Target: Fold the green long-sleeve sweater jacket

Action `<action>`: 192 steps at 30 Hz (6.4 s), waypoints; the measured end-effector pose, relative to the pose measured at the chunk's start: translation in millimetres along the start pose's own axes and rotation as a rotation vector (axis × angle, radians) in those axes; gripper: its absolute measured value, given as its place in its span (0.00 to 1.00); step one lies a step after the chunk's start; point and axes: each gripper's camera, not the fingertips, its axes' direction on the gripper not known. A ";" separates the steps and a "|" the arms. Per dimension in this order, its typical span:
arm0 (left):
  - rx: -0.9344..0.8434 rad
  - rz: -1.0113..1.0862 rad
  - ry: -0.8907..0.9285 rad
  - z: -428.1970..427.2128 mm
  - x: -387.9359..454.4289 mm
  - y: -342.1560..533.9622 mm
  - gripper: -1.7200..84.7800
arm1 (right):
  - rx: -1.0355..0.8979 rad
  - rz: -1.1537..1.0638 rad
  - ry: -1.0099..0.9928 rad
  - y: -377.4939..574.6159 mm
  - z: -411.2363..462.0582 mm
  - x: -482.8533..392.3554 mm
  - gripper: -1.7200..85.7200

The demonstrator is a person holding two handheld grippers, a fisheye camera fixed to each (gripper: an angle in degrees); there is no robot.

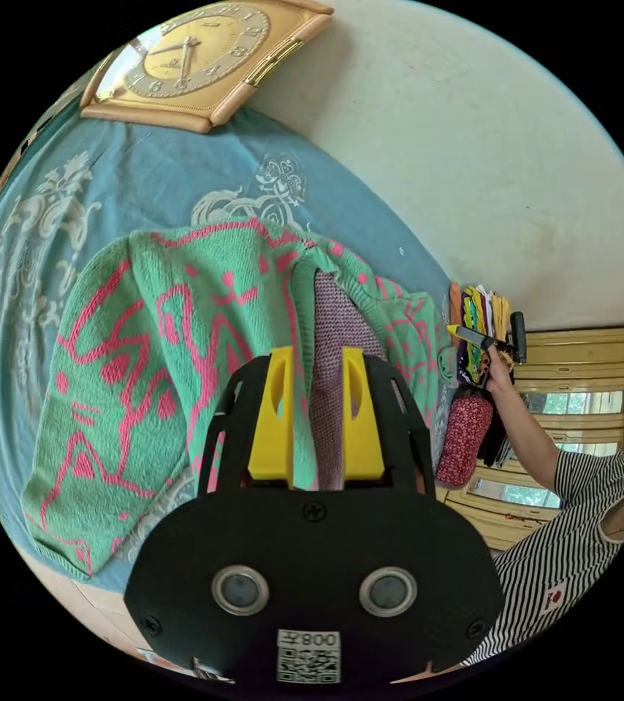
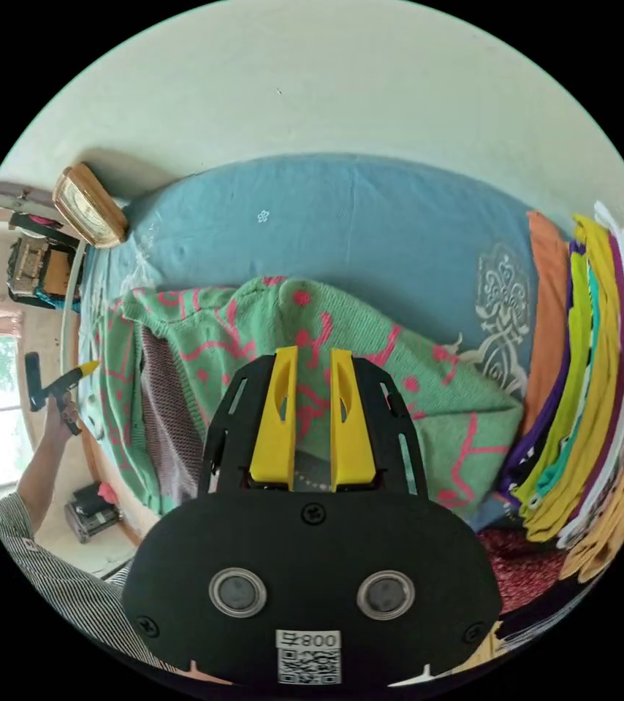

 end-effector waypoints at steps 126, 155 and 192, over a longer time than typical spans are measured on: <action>0.219 -0.246 -0.279 -63.8 -169.7 9.0 0.07 | 0.037 -0.193 -0.005 -364.2 -98.1 -148.8 0.13; -0.085 -0.063 -0.052 -87.6 61.3 182.6 0.06 | -0.086 -0.364 -0.566 -224.0 17.8 -289.2 0.09; -0.214 0.071 0.120 -129.4 158.5 255.3 0.02 | -0.180 -0.320 -0.642 -143.2 87.3 -413.8 0.02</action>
